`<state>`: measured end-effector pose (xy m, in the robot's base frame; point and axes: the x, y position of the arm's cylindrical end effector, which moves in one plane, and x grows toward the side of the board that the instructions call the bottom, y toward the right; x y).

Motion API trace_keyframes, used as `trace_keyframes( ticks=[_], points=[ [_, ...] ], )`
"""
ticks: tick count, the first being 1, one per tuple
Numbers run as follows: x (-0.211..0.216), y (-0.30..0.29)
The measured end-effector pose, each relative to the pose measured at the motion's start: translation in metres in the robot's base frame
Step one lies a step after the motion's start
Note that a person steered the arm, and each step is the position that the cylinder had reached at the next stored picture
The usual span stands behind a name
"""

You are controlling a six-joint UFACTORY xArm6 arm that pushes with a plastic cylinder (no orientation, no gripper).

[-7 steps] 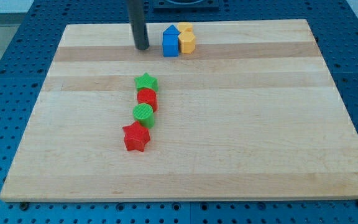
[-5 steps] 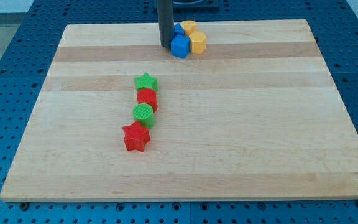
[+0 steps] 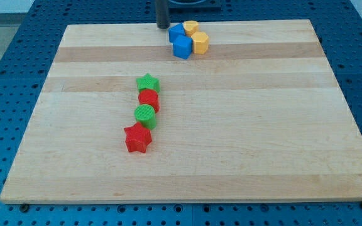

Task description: Move the yellow heart and yellow hexagon to the center

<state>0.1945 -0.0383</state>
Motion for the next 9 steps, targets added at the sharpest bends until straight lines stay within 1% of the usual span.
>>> trace_keyframes(
  ticks=[1, 2, 4, 5, 7, 8, 9],
  points=[
    [0.003, 0.020],
    [0.033, 0.044],
    [0.101, 0.055],
    [0.109, 0.055],
    [0.109, 0.055],
    [0.077, 0.063],
    [0.034, 0.063]
  ],
)
